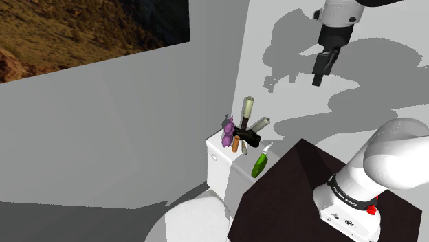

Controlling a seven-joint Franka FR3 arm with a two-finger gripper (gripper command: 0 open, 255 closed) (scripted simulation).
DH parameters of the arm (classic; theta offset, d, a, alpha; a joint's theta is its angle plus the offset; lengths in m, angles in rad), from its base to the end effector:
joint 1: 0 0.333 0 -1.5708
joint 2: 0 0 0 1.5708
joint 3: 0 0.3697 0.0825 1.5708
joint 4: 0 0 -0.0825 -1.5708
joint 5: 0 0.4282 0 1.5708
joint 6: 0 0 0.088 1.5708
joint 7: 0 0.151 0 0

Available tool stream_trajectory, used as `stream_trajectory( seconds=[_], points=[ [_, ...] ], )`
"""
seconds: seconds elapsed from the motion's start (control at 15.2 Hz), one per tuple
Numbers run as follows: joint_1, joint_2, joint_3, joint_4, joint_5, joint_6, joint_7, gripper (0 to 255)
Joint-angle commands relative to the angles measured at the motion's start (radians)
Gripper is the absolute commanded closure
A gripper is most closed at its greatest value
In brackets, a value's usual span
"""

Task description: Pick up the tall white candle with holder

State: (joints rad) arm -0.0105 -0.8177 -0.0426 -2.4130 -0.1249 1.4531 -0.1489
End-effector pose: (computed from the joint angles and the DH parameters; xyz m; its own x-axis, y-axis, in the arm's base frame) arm 0.2813 -0.0381 0.5565 0.9831 0.0987 -0.1540 0.1107 -0.9913 0.0716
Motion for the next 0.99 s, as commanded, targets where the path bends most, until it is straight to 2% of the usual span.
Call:
stream_trajectory(
  seconds=[0.0,0.53,0.92],
  points=[
    [0.0,0.0,0.0,0.0,0.0,0.0,0.0,0],
    [0.021,0.203,-0.133,-0.03,-0.1,0.254,-0.222,0],
    [0.043,0.409,-0.218,0.009,-0.132,0.438,-0.384,0]
  ],
)
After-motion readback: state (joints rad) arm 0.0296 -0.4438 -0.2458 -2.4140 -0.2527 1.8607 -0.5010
